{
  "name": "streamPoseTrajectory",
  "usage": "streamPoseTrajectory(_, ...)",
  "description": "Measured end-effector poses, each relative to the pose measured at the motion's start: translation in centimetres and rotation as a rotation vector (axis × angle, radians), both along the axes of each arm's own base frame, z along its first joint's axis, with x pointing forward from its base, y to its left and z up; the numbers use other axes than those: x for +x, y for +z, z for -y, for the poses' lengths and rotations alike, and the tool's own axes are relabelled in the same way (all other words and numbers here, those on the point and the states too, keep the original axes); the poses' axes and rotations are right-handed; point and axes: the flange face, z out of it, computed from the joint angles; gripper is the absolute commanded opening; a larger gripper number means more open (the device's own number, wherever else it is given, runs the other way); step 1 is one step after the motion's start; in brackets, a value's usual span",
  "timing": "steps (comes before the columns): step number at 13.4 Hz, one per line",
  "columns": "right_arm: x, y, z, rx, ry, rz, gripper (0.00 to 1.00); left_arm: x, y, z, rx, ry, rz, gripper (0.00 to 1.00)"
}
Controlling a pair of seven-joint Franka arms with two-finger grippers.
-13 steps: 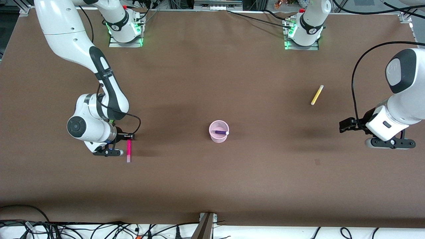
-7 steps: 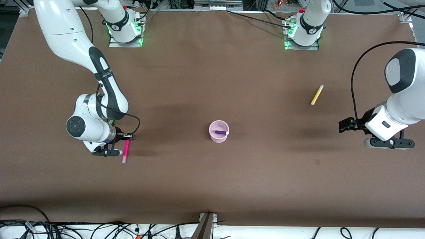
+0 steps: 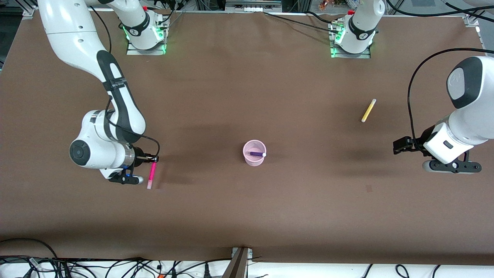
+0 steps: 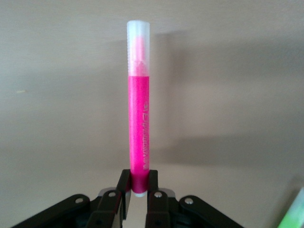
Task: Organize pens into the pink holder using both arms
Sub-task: 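Carry the pink highlighter with the right gripper to the holder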
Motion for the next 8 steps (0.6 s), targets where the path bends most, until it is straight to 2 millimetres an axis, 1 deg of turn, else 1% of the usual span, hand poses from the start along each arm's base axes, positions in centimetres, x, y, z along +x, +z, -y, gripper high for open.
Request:
streamPoseTrajectory(1, 0.3, 1.4, -1.0, 0.013, -0.026, -0.022, 0.0, 0.0, 0.0, 0.0, 0.0, 0.0, 0.0, 1.0)
streamPoseTrajectory(3, 0.3, 3.7, -4.4, 0.051, -0.074, -0.066, 0.0, 0.0, 0.0, 0.0, 0.0, 0.0, 0.0, 1.0)
streamPoseTrajectory(5, -0.4, 5.6, -9.1, 0.088, -0.084, -0.105, 0.0, 0.0, 0.0, 0.0, 0.0, 0.0, 0.0, 1.0)
streamPoseTrajectory(6, -1.0, 6.4, -11.8, 0.102, -0.087, -0.124, 0.0, 0.0, 0.0, 0.0, 0.0, 0.0, 0.0, 1.0)
streamPoseTrajectory(8, -2.7, 8.1, -17.5, 0.144, -0.154, -0.184, 0.0, 0.0, 0.0, 0.0, 0.0, 0.0, -0.001, 1.0)
